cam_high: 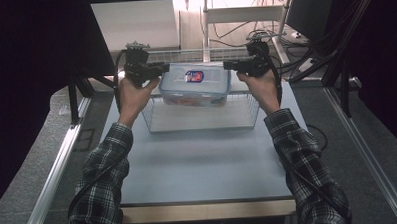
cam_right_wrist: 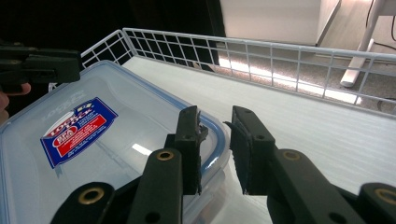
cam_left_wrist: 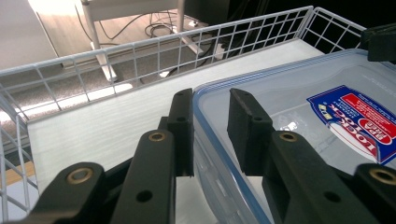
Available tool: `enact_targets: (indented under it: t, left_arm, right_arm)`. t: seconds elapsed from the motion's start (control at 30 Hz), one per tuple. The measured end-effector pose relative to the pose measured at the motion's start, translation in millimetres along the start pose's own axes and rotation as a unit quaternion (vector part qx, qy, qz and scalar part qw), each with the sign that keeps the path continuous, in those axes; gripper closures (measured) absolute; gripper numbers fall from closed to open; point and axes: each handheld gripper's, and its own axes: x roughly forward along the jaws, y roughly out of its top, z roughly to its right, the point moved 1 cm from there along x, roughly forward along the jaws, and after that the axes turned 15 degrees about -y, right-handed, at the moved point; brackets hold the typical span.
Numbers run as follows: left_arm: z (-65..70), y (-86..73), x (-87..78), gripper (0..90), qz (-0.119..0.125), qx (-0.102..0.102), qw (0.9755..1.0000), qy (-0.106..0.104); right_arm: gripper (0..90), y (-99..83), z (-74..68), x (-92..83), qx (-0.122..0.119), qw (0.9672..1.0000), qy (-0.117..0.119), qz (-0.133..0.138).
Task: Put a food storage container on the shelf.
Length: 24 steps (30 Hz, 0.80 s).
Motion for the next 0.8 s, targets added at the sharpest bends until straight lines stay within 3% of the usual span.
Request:
enact_targets:
  t: [0.1,0.2,0.27,0.4,0.57,0.7,0.8]
  left_arm:
    - [2.7,1.1,0.7,72.2,-0.006,0.007,0.9999,0.011]
    - [4.1,1.8,1.0,72.4,-0.009,0.007,0.9998,0.015]
    - [4.1,1.4,1.0,72.4,-0.007,0.002,0.9999,0.015]
    - [2.5,1.2,0.7,72.2,-0.003,-0.005,0.9999,0.009]
    - [-0.2,0.6,0.0,72.1,0.002,-0.013,0.9999,0.0]
    - [-0.9,0.5,-0.3,72.2,0.003,-0.016,0.9999,-0.002]
    - [-2.0,1.4,-0.3,72.2,0.001,-0.017,0.9998,-0.006]
  right_arm:
    - [73.6,-0.7,-2.7,-8.3,-0.022,0.9997,-0.01,0.007]
    - [77.7,-3.5,-7.1,-23.3,-0.03,0.9994,0.003,0.016]
    - [82.1,-7.5,-11.9,-34.1,-0.049,0.9986,0.012,0.019]
    - [88.5,-23.1,-23.4,-55.4,-0.075,0.9959,0.048,0.018]
    - [89.0,-47.8,-39.2,-78.8,-0.089,0.9909,0.099,0.023]
    - [89.0,-67.7,-54.7,-73.5,-0.124,0.9864,0.108,0.002]
    - [89.0,-75.5,-60.7,-58.0,-0.131,0.9857,0.105,-0.013]
